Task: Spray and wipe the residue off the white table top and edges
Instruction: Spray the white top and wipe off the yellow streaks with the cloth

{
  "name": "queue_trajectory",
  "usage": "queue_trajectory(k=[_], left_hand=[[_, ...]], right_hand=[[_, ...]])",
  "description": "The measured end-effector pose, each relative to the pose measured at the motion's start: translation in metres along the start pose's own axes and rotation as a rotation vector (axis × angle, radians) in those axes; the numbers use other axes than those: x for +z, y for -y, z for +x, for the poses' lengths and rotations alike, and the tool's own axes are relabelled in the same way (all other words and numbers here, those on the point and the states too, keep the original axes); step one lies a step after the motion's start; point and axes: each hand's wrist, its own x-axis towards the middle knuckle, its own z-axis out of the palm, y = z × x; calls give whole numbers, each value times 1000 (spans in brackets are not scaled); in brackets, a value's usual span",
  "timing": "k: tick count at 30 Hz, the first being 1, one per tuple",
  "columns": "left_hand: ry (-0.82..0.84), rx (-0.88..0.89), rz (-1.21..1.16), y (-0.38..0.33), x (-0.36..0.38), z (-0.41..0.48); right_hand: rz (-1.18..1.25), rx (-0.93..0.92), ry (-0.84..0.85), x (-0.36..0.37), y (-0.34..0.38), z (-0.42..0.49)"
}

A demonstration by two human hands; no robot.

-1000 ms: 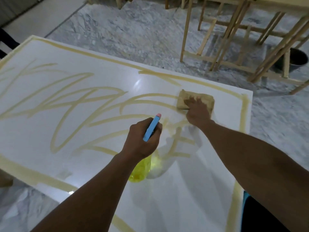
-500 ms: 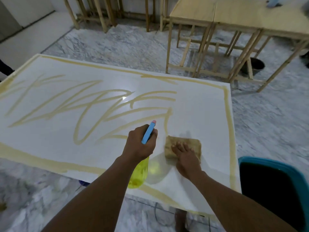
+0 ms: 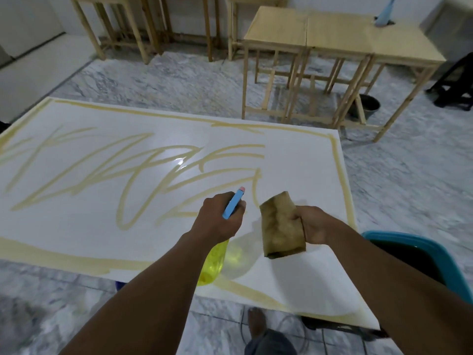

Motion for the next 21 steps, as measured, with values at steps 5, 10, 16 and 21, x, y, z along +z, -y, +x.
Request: queue_trajectory(k=[5, 10, 16, 21], left_hand=[[70, -28, -30, -7, -6, 36], [61, -80, 24, -10, -12, 92], [30, -92, -45, -13, -10, 149], [13, -115, -59, -5, -10, 169]], right_hand=[[-230, -19, -152, -8, 86, 57], [-530, -164, -251, -13, 208, 149], [-1135, -396, -344, 3, 292, 237], [-1345, -412, -271, 24, 233, 299]])
